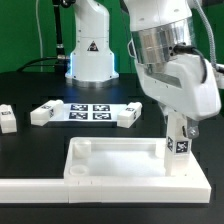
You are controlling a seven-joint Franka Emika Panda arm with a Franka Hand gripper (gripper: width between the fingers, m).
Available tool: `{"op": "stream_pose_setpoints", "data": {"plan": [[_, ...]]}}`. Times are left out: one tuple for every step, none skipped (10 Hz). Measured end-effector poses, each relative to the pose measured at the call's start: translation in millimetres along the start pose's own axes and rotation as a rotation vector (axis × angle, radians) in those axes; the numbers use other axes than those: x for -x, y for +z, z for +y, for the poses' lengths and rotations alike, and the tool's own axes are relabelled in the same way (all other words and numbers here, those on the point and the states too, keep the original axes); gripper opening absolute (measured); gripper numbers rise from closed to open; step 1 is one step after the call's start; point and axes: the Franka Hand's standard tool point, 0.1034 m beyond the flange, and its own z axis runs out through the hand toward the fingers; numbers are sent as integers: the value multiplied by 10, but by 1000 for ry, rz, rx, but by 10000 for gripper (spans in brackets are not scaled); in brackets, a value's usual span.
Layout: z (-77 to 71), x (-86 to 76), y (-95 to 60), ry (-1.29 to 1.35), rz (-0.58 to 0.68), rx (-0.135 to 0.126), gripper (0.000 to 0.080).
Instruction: Assemble desk
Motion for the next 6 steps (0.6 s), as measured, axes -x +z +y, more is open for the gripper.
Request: {"op": "stream_pose_setpoints", "data": {"plan": [[4,18,31,-195,8,23,623],[12,45,52,-300,9,36,642],[13,21,43,-350,10,35,647],[16,15,43,-433,9,36,647],[16,15,44,-496,8,36,649],[21,14,43,-563,9,44,649]]}}
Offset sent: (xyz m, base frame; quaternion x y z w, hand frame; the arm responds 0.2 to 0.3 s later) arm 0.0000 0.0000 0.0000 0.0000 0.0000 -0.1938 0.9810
